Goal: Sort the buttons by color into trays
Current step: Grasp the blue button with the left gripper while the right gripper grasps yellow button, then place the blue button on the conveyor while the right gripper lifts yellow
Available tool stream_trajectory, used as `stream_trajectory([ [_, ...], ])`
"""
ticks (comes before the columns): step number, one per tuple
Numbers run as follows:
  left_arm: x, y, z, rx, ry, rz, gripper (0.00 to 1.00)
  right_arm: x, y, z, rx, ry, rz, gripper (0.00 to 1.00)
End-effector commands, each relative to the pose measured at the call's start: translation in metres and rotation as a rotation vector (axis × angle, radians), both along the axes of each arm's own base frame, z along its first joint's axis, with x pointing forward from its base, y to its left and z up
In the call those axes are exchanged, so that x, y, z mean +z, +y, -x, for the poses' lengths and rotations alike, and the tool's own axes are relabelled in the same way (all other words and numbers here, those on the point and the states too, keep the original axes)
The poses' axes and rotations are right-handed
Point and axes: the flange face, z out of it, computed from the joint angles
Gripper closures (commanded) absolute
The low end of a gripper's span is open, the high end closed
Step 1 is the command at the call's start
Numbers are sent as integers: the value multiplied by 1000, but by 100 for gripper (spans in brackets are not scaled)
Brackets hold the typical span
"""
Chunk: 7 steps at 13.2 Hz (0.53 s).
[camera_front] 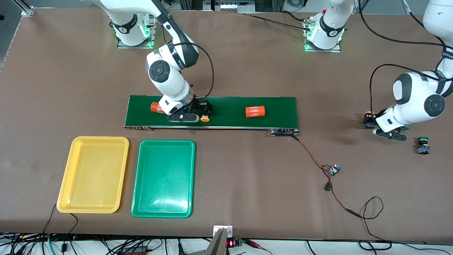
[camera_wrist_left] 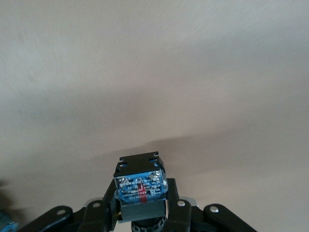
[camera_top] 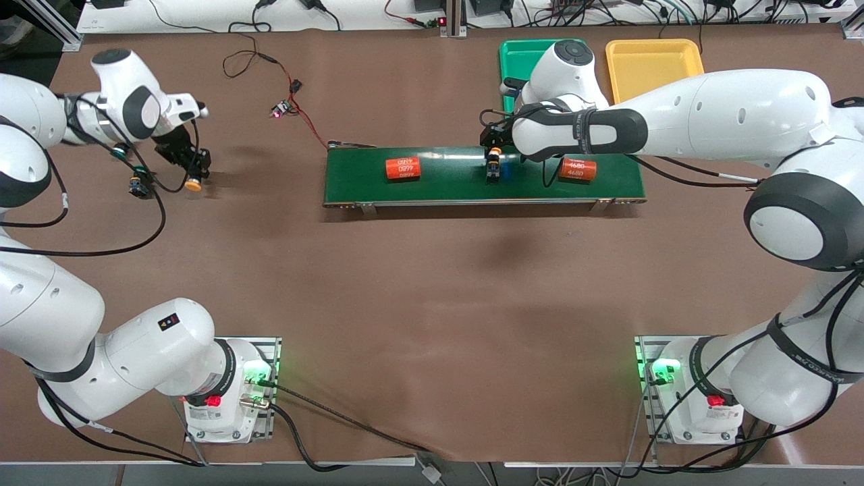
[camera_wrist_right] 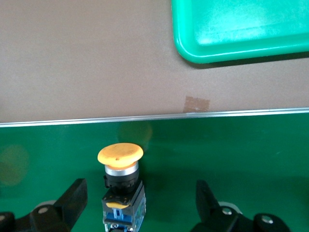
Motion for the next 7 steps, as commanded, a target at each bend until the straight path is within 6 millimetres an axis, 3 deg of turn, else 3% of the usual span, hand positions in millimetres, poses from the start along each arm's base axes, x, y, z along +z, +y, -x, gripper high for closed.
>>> stream_trajectory([
  [1,54,-36,-10,-80,-41,-56,100,-2,7,-2,82,-6,70,1],
  [3,75,-71,-20,-105,-71,-42,100,1,10,-5,114,17,108,1],
  [7,85,-153,-19,-60,-46,38,100,2,12,-9,118,19,110,1],
])
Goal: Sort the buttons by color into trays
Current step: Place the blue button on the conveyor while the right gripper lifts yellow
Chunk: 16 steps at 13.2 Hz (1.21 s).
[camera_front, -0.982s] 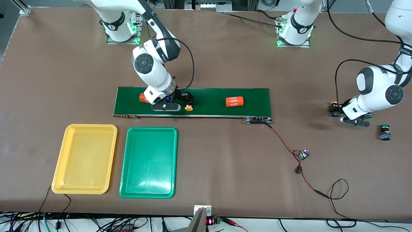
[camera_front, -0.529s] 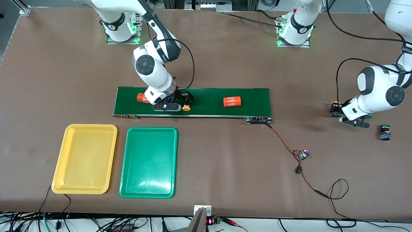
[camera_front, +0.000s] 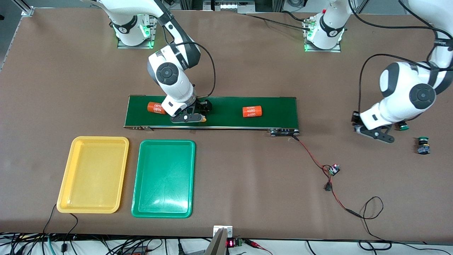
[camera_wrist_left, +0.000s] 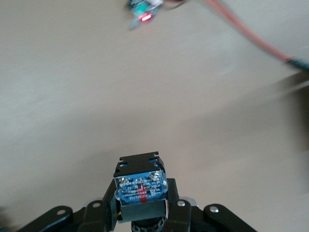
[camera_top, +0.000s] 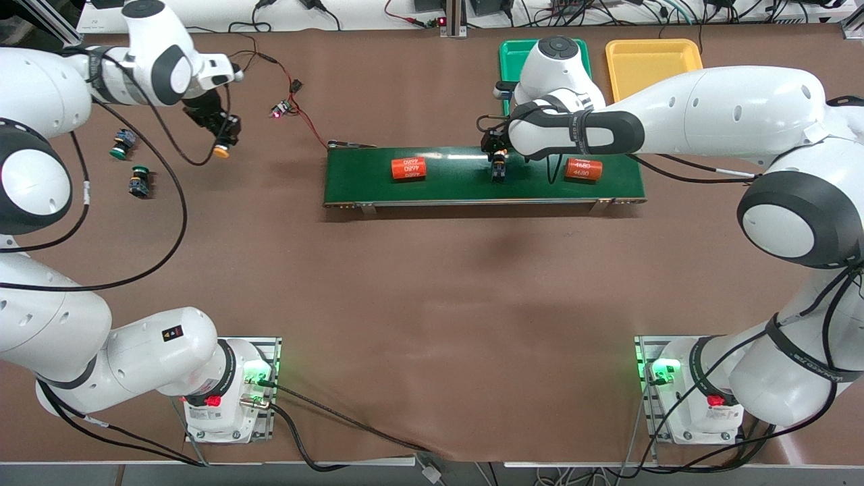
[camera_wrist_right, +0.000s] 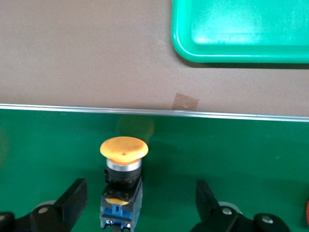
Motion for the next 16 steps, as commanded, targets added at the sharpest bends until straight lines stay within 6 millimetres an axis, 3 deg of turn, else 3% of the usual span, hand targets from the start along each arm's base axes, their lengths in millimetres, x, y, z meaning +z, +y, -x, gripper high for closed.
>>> stream_trajectory([
  [1,4,-52,12,63,74,4,100,-1,3,-5,14,1,18,1],
  [2,3,-81,18,99,92,2,100,-3,4,-5,14,2,19,1],
  [5,5,-137,29,181,108,29,100,-9,-3,-8,38,13,33,1],
  [7,5,-161,35,207,131,66,100,-10,-7,-10,51,13,35,4],
  [11,-14,-210,57,208,207,144,100,-14,-12,-13,69,16,37,29],
  [16,-25,-269,66,267,145,194,100,-15,-15,-15,65,20,39,51],
])
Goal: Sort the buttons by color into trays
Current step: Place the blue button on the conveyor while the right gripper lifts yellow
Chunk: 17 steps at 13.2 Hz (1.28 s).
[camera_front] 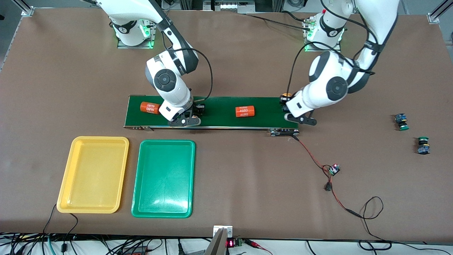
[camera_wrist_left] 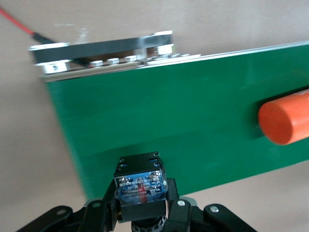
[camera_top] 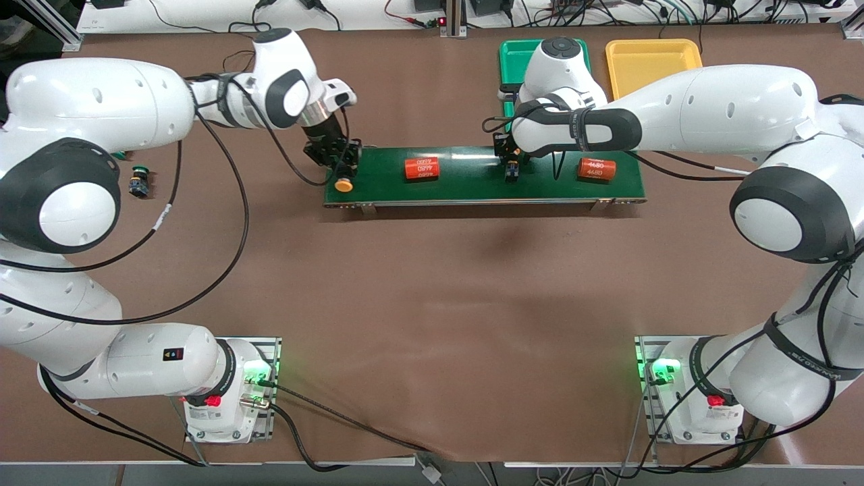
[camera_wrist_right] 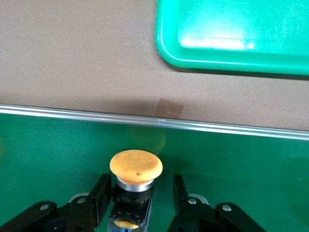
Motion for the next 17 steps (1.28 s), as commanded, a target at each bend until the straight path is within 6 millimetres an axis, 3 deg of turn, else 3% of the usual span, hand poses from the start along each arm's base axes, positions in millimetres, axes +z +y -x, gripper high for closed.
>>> stream_trajectory([
  [1,-2,-15,-2,52,-36,14,100,1,0,-6,17,3,13,56],
  [7,-7,-16,-13,-13,-151,-4,100,0,-3,-8,10,5,16,75],
  [9,-9,-17,-12,-11,-147,-4,100,3,-14,-14,9,31,40,77],
  [11,-20,-22,-9,-19,-141,0,100,32,-18,-35,36,55,56,77],
  [13,-26,-22,-10,-25,-150,1,94,47,-28,-45,38,81,74,77],
  [14,-25,-22,-10,-43,-158,-10,65,52,-35,-49,48,86,80,77],
  [15,-24,-23,-10,-48,-162,-13,8,60,-46,-57,51,89,86,77],
  [16,-17,-23,-10,-53,-170,-16,0,72,-64,-68,73,94,96,77],
  [17,-6,-22,-12,-49,-185,-20,0,89,-82,-80,102,92,99,77],
])
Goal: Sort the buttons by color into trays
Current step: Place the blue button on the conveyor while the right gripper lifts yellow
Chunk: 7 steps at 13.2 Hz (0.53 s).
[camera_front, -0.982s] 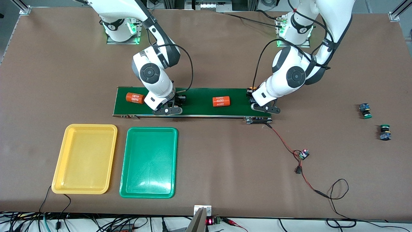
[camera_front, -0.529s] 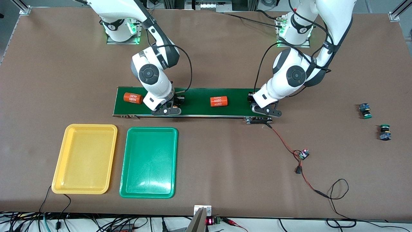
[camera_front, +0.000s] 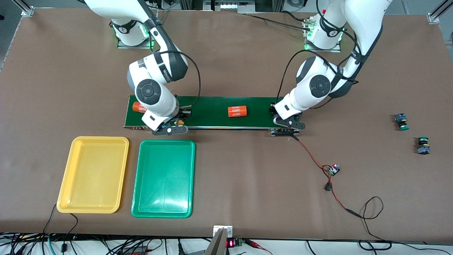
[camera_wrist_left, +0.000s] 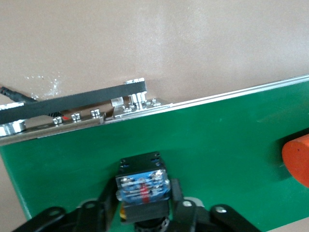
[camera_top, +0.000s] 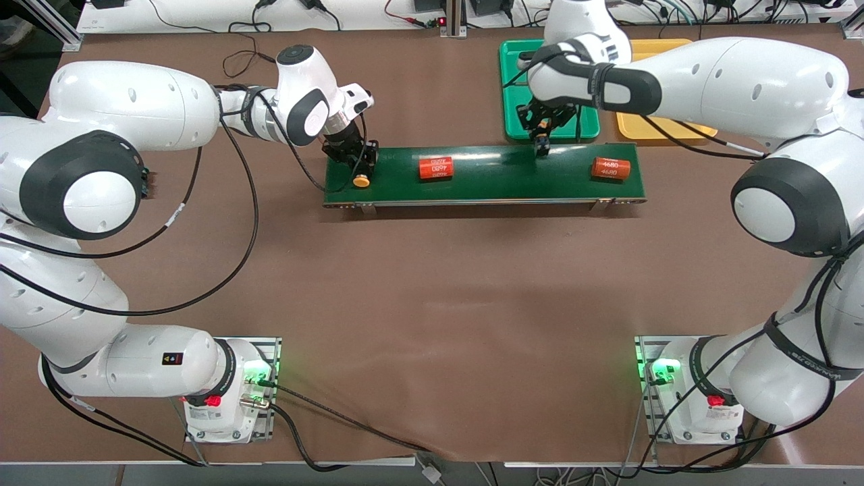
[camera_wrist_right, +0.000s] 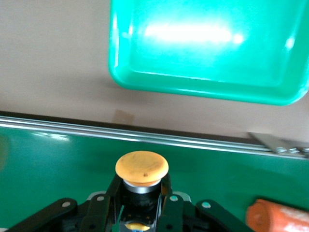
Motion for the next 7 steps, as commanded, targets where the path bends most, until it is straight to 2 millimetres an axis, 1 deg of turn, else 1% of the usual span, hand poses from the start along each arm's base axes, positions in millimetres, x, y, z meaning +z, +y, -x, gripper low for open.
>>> stream_trajectory([
  [1,29,1,-1,-18,-24,-31,0,42,-50,-31,79,-4,11,77],
  [2,44,3,0,-22,-16,-47,0,52,-74,-40,100,-19,12,77],
  [3,61,8,-2,-19,-18,-60,0,65,-95,-47,113,-39,10,79],
  [4,73,17,-3,-13,-7,-74,0,73,-114,-52,117,-53,17,79],
  [5,80,41,-11,22,6,-87,0,79,-131,-57,117,-62,17,79],
  [6,81,63,-17,60,20,-95,0,82,-158,-64,122,-72,43,79],
  [7,79,96,-26,118,40,-100,0,88,-186,-69,120,-87,97,79],
])
